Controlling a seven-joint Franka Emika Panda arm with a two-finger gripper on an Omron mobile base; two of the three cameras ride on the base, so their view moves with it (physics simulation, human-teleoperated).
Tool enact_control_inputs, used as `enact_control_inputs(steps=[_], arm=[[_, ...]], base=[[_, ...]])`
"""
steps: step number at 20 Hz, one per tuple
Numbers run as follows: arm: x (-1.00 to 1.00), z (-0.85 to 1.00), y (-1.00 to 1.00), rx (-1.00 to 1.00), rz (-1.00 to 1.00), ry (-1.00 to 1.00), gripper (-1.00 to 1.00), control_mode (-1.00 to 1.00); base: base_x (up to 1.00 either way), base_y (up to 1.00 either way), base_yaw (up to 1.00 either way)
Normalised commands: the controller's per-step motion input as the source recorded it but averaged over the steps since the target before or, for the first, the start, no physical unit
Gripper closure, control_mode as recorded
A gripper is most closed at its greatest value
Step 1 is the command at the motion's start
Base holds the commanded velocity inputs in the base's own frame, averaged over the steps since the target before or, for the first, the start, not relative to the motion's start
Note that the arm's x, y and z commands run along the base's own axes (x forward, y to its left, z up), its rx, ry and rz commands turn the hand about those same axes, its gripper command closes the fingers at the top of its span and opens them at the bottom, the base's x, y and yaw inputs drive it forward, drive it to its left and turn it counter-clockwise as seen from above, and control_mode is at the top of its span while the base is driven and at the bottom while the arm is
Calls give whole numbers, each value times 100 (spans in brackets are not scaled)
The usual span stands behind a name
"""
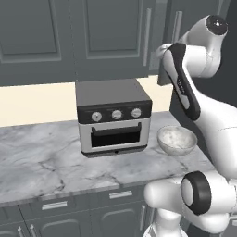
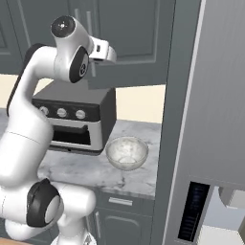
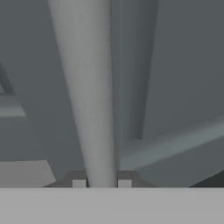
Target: Open the cabinet and setup a tea strainer by placing it in the bowl upright.
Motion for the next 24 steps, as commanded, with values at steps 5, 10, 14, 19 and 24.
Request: enact_control_inputs(steps=[5, 10, 14, 19, 24], arm=[[-79, -3, -61, 0, 0, 0, 100, -100], [-74, -9, -68, 0, 0, 0, 100, -100], [-63, -2, -27, 0, 0, 0, 100, -100], [-39, 0, 0, -1, -2, 0, 100, -100], [-22, 17, 24, -17, -2, 3, -100, -100]], base=[[0, 0, 0], [0, 0, 0], [0, 0, 0], [0, 0, 0], [0, 0, 0]])
